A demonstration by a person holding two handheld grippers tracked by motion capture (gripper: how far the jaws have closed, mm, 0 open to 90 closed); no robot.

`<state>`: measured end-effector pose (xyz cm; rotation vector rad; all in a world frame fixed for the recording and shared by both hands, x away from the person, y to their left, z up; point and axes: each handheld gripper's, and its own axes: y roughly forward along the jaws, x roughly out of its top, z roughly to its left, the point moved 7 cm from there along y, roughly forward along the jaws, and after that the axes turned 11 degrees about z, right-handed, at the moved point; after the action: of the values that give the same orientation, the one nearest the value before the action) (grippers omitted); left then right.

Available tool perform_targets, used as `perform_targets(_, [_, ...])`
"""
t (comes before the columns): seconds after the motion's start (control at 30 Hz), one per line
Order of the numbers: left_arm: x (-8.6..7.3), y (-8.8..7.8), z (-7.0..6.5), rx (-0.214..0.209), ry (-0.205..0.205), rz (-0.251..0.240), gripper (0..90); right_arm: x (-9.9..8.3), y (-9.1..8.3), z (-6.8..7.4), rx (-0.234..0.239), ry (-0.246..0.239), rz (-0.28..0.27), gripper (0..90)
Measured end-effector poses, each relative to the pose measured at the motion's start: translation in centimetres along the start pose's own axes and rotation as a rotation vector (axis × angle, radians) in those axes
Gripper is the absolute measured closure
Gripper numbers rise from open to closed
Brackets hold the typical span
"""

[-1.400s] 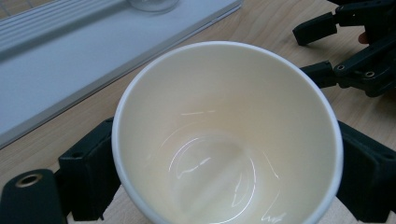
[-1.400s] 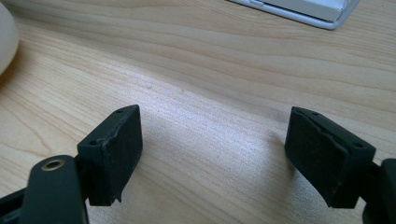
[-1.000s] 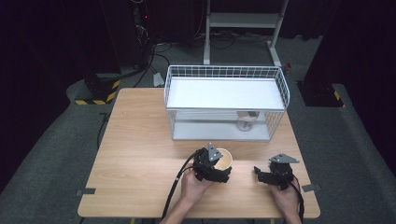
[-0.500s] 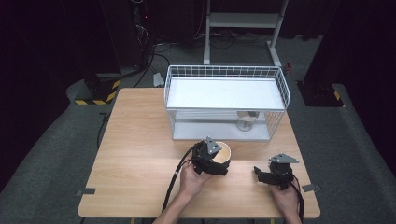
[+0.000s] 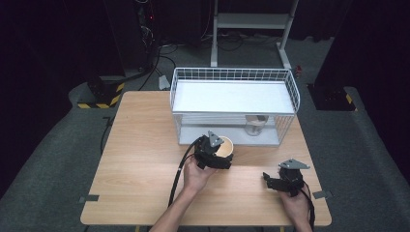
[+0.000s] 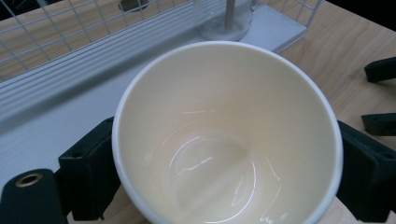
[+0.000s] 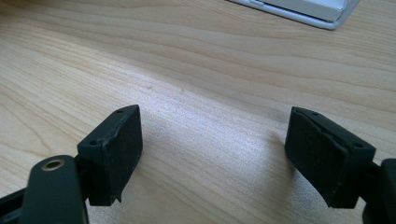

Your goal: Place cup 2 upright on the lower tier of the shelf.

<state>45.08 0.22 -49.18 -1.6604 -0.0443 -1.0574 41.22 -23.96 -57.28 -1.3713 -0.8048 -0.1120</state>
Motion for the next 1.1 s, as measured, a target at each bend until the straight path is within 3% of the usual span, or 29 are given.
perform_targets(0.5, [1.7, 1.4, 2.3, 0.046, -0.042, -0.004, 10.1, 0.0, 0.0, 0.0, 0.000, 0.000, 0.000, 19.3])
perform_targets(0.83, [1.5, 2.5, 3.8, 0.099, -0.080, 0.005, 10.1, 0.0, 0.0, 0.0, 0.000, 0.001, 0.000, 19.3])
perform_targets(1.1, [1.6, 2.9, 4.5, 0.105, -0.098, 0.001, 10.1, 0.0, 0.0, 0.0, 0.000, 0.000, 0.000, 19.3])
